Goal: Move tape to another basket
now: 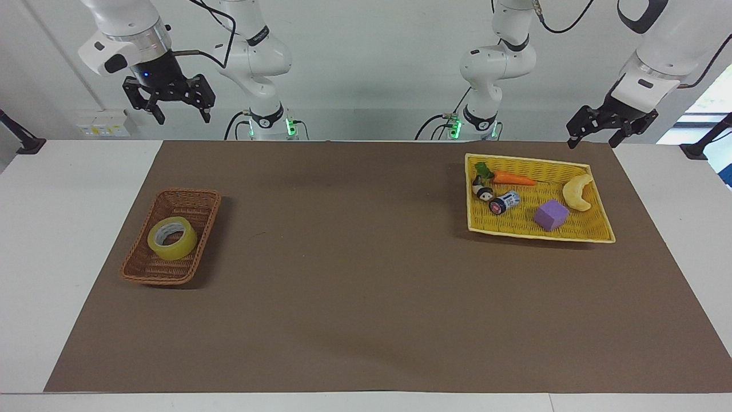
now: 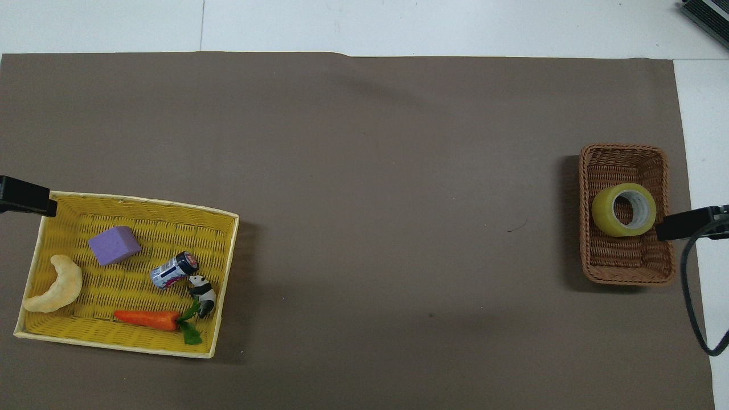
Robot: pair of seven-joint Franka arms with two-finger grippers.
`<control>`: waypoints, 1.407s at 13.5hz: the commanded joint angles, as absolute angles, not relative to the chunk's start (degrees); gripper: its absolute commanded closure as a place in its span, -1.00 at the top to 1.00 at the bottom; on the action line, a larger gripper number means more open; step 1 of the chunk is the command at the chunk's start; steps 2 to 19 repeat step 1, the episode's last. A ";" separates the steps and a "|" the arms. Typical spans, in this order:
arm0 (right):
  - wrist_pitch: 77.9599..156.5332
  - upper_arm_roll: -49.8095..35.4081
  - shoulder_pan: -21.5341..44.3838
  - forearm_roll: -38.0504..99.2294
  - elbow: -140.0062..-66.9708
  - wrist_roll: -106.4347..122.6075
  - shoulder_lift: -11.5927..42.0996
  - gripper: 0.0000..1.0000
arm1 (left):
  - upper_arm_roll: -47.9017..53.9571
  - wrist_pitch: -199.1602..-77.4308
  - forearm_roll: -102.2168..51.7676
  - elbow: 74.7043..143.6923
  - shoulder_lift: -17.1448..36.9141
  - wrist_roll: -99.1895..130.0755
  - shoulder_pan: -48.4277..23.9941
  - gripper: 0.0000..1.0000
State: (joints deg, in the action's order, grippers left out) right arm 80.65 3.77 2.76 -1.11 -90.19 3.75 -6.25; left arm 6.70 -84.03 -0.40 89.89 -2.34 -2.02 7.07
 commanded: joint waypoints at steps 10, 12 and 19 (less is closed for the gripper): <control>80.60 3.52 2.02 -1.06 -91.76 4.48 -7.65 1.00 | 7.47 -83.32 0.62 89.03 -2.02 -1.67 8.00 1.00; 80.60 3.52 2.02 -1.06 -91.76 4.48 -7.65 1.00 | 7.47 -83.32 0.62 89.03 -2.02 -1.67 8.00 1.00; 80.60 3.52 2.02 -1.06 -91.76 4.48 -7.65 1.00 | 7.47 -83.32 0.62 89.03 -2.02 -1.67 8.00 1.00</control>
